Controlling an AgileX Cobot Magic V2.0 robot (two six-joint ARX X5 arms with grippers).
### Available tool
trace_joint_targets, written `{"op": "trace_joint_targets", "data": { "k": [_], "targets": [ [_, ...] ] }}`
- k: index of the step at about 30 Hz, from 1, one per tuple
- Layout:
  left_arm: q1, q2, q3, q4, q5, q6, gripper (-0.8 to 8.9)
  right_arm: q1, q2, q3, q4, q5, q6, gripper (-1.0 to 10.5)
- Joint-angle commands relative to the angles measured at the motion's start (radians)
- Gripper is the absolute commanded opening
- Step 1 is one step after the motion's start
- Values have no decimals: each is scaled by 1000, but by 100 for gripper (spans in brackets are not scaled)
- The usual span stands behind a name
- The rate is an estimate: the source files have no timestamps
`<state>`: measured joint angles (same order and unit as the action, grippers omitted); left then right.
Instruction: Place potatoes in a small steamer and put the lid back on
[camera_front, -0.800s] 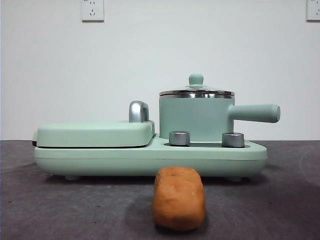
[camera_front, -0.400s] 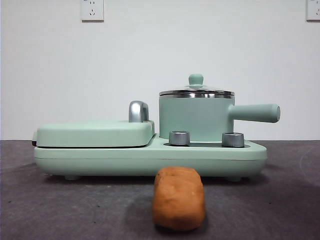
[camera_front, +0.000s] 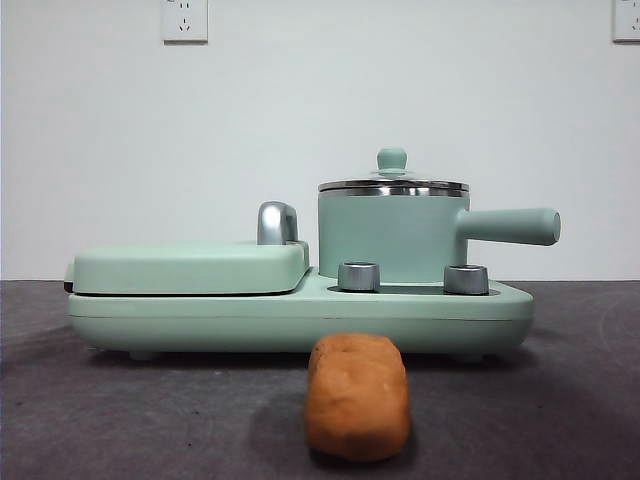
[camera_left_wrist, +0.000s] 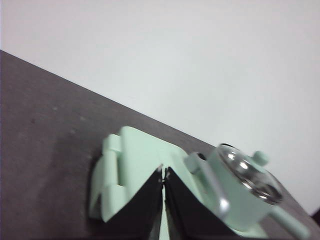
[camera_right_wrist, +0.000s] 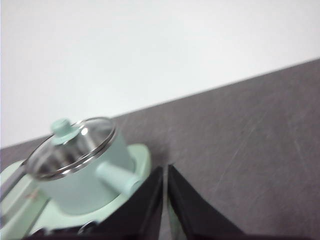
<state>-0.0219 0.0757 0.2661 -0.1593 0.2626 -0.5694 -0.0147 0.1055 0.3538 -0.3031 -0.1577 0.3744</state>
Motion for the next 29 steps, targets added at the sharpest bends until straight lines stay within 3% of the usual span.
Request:
{"op": "trace_joint_targets", "data": {
  "k": [1, 8, 13, 18, 22, 24, 29],
  "targets": [
    [0, 63, 98, -42, 35, -23, 8, 0, 69, 121, -64, -56, 18, 13],
    [0, 270, 325, -55, 171, -4, 8, 0, 243, 344, -167, -266, 3, 13],
    [-4, 402, 465, -58, 338, 53, 8, 0, 366, 462, -181, -464, -28, 13],
    [-27, 504, 554, -58, 463, 65, 8, 0, 460, 542, -207, -603, -48, 14],
    [-51, 578, 597, -57, 542, 82, 67, 0, 487, 559, -207, -634, -50, 33],
    [-65, 601, 608, -56, 549, 87, 120, 0, 488, 559, -211, -634, -50, 111],
    [-94, 637, 610, -50, 549, 90, 358, 0, 488, 559, -231, -634, -50, 387]
  ]
}}
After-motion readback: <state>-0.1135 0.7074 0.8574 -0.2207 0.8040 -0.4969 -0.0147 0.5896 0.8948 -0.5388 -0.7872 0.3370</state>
